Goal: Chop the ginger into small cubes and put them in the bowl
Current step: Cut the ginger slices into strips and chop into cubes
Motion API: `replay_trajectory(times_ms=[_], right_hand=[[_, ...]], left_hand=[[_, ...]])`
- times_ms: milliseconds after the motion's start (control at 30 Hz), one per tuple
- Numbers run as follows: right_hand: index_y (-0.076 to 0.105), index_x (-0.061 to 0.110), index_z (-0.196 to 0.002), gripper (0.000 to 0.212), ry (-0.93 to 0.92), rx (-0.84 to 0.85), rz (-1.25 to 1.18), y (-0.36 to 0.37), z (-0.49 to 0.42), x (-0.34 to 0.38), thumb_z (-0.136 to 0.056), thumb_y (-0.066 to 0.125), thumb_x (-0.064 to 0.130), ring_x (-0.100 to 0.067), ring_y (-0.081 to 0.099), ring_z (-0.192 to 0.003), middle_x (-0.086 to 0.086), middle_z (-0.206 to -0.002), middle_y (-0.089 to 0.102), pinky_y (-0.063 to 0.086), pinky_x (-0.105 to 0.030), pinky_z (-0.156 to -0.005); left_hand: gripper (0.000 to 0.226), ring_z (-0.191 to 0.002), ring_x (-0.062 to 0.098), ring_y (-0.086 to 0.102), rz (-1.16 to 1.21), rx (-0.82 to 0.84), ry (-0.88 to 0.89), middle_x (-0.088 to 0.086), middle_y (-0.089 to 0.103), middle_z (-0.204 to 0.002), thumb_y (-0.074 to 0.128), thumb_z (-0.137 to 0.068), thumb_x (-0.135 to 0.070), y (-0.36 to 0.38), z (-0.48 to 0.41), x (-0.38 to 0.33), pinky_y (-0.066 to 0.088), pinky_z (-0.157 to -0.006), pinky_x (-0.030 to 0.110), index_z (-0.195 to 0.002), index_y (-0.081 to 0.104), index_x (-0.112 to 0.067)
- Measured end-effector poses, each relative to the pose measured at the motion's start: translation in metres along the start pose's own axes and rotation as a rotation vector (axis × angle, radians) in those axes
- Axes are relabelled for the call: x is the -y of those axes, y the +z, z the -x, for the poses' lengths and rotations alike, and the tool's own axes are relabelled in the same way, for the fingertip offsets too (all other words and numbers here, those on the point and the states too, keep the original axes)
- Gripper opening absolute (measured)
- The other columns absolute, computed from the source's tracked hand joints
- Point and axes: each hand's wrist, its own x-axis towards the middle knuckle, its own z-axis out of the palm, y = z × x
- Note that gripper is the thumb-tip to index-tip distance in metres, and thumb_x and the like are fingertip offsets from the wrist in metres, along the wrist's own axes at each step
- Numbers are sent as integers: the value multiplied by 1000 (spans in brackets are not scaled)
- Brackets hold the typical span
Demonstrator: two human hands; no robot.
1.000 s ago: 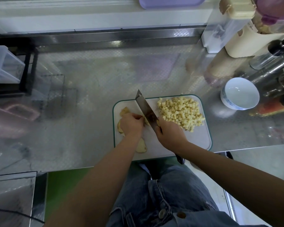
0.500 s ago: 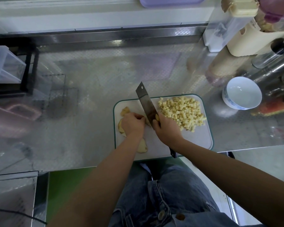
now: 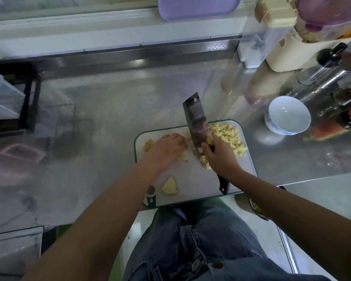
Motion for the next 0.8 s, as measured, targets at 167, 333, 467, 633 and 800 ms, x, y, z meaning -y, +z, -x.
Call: replay_trajectory(times_ms=[167,333,467,633,800], right_hand=[[56,11,-100,13,-5,28,-11,0,6,-4,-96,52,23,-23,56,-63,-4,-71,62,42,-33,-54],[52,14,-91,12,-3,70,33,2,5,-5,-97,50,24,-25,54,-65,-1,-69,54,37,-31,-56],[47,15,-85,13,-14,131,116,7,5,-4,-97,49,21,-24,51,-63,1,-65,49,35,-31,-54],[53,9,-87,17,-5,142,147,11,7,-3,-95,49,23,-26,53,-62,-7,-67,56,41,-35,-54],[51,13,-87,14,-12,155,172,9,7,-3,-94,49,24,-27,55,-65,-7,-71,58,43,-35,-56]], left_hand=[[37,-115,24,45,-163,69,34,6,48,-127,47,-88,-9,-9,-5,2,35,-93,32,-124,52,-15],[31,-106,24,44,-49,29,-84,9,47,-119,54,-84,-11,-2,1,-3,39,-82,32,-114,54,-10],[31,-100,24,43,36,-29,-183,11,48,-111,58,-77,-15,6,8,-10,29,-75,28,-106,52,-7],[39,-101,23,45,107,2,-273,9,49,-111,65,-77,-25,4,10,-16,30,-72,28,-108,49,-9],[47,-105,24,50,173,-44,-469,8,53,-113,65,-81,-41,13,18,-36,41,-85,31,-112,49,-9]])
